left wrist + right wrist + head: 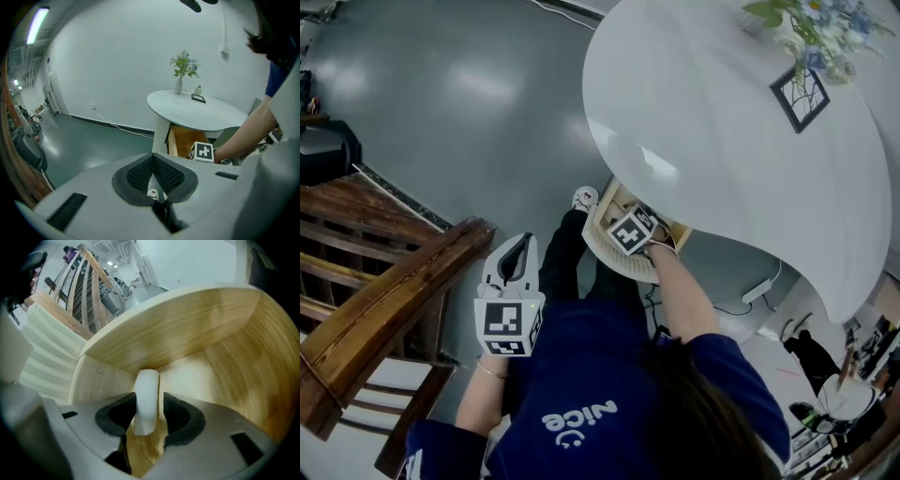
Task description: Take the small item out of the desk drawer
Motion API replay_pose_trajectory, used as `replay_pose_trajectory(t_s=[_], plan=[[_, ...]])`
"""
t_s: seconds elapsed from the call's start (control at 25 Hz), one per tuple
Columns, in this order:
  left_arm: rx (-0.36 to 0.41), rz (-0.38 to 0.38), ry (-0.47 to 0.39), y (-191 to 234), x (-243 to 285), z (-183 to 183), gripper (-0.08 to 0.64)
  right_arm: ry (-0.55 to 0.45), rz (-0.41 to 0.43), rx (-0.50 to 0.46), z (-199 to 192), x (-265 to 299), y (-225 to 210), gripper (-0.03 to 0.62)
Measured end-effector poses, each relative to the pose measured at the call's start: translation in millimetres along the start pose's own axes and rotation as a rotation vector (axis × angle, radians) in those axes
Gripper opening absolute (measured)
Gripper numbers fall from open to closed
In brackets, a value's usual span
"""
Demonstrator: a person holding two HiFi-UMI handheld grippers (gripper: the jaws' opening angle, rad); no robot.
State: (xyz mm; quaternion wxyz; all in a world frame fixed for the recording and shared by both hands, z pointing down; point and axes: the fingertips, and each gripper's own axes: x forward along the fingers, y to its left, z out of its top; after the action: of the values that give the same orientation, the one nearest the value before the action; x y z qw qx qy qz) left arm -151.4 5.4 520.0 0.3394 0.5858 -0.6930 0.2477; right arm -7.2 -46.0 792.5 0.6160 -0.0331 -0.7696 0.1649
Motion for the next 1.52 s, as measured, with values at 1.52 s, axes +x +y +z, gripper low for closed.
replay_pose_trajectory(t_s=[1.52], plan=[[0.137,-0.210,-0.143,-45.3,22.1,74.1,0.003,-0.127,-0.079,0.109,1.0,-90.2,13.1,0.131]])
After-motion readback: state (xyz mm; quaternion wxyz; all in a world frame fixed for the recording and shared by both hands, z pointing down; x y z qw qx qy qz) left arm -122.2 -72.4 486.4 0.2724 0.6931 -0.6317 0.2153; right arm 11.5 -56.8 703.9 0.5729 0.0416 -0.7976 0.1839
